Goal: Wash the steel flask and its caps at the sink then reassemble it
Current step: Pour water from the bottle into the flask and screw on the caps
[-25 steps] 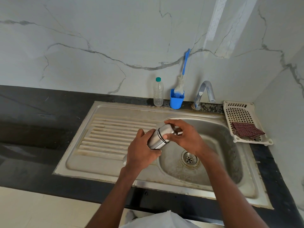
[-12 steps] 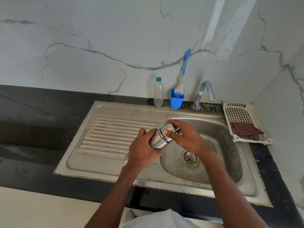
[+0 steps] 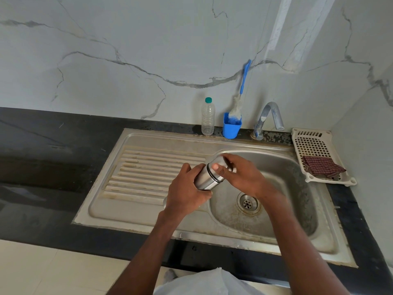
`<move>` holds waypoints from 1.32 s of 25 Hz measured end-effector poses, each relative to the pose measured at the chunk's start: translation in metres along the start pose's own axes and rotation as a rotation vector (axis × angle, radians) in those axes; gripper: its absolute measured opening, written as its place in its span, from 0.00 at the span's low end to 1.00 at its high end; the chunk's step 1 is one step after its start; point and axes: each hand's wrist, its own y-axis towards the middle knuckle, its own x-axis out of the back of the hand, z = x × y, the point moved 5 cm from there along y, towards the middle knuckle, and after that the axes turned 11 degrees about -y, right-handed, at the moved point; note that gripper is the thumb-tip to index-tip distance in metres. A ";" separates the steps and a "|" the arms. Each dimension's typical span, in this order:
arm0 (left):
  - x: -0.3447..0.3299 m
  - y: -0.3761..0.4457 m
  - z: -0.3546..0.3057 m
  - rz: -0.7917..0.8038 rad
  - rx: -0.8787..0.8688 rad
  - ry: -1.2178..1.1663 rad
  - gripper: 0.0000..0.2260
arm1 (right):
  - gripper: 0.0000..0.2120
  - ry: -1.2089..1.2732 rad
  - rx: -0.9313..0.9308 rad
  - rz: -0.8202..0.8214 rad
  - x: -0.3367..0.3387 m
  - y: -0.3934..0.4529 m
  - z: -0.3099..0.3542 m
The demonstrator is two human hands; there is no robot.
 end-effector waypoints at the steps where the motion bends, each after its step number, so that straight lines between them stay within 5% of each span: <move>1: 0.001 0.001 0.001 -0.004 0.003 0.001 0.34 | 0.31 0.080 -0.001 0.043 -0.001 0.000 -0.001; 4: 0.002 0.004 0.003 -0.018 0.007 0.003 0.35 | 0.27 0.275 0.082 0.057 0.001 0.001 -0.005; 8: 0.003 0.007 0.005 -0.020 0.013 0.003 0.34 | 0.19 0.143 0.048 -0.114 0.007 0.009 0.003; 11: 0.002 0.011 0.007 -0.015 0.011 0.001 0.34 | 0.26 0.058 0.027 -0.047 0.003 0.013 0.008; 14: 0.004 0.017 0.007 -0.022 0.007 -0.012 0.35 | 0.30 0.276 0.081 0.132 -0.001 0.014 0.006; 17: 0.006 0.023 0.010 -0.026 0.018 -0.019 0.34 | 0.26 0.148 0.043 0.038 0.003 0.026 0.002; 19: 0.008 0.027 0.013 -0.023 0.021 -0.018 0.34 | 0.33 0.003 0.004 0.091 0.004 0.033 0.008; 21: 0.008 0.032 0.018 -0.020 0.020 -0.032 0.35 | 0.38 0.111 0.029 0.177 0.004 0.037 0.005; 26: 0.010 0.046 0.023 -0.028 0.030 -0.032 0.34 | 0.20 0.136 0.026 0.001 0.014 0.056 0.006; 29: 0.010 0.053 0.025 -0.022 0.031 -0.023 0.36 | 0.27 0.036 0.059 0.074 0.010 0.060 0.010; 33: 0.010 0.060 0.025 -0.034 0.037 -0.036 0.36 | 0.23 0.090 0.086 0.007 0.012 0.070 0.009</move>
